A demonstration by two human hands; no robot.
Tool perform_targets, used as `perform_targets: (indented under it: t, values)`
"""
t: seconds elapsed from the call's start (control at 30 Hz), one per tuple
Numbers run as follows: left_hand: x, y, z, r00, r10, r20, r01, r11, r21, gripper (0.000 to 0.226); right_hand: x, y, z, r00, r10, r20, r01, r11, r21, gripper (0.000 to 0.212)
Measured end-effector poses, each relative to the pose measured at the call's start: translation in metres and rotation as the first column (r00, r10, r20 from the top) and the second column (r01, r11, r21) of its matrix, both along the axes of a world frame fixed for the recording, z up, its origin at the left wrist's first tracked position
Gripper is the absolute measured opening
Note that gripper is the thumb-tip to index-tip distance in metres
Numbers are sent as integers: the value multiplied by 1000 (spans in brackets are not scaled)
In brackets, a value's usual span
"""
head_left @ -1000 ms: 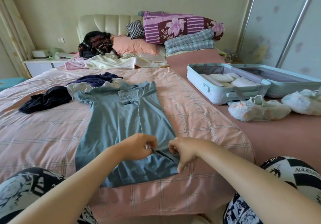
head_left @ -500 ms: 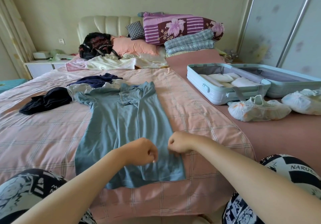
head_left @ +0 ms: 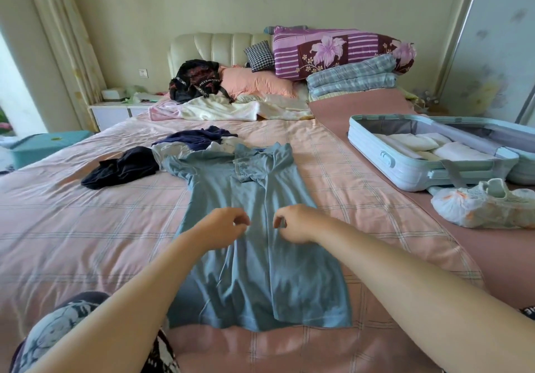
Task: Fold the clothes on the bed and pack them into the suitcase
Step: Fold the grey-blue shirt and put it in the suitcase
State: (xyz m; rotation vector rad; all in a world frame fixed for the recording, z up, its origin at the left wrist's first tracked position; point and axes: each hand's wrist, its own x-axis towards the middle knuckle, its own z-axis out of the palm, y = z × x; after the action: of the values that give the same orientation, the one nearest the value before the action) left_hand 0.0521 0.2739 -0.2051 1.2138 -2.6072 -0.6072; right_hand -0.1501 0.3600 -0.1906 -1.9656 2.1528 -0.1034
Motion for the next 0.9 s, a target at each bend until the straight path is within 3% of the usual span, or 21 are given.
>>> perform_targets:
  t: [0.07, 0.2, 0.3, 0.37, 0.5, 0.57, 0.67, 0.77, 0.9]
  values:
    - [27, -24, -1, 980, 196, 19, -194, 978, -71, 29, 23, -22, 0, 996, 74, 41, -74, 997, -5, 35]
    - [66, -43, -12, 850, 503, 157, -492, 864, -109, 46, 73, -54, -8, 981, 192, 7, -192, 981, -10, 43]
    - [81, -53, -19, 851, 484, 203, -476, 875, -93, 39, 101, -70, -17, 965, 254, -68, -256, 967, -13, 55]
    - [87, -64, -12, 868, 425, 258, -439, 899, -3, 28, 111, -82, -21, 964, 264, -41, -264, 964, 8, 58]
    - [95, -84, 16, 881, 273, 385, -380, 895, 234, 20, 115, -115, -15, 968, 251, 1, -251, 968, -30, 36]
    - [97, -106, 25, 895, 289, 339, -387, 881, 271, 26, 114, -135, -6, 977, 201, 65, -198, 979, -58, 31]
    - [95, -155, 24, 894, 438, 92, -446, 855, 265, 26, 114, -173, 4, 980, 144, 138, -125, 982, -140, 31]
    - [91, -192, 23, 829, 542, -138, -527, 840, 128, 24, 116, -212, 13, 976, 149, 161, -110, 967, -228, 31]
    - [89, -238, 16, 771, 610, -180, -614, 788, 43, 28, 123, -262, 18, 966, 170, 193, -116, 958, -263, 30]
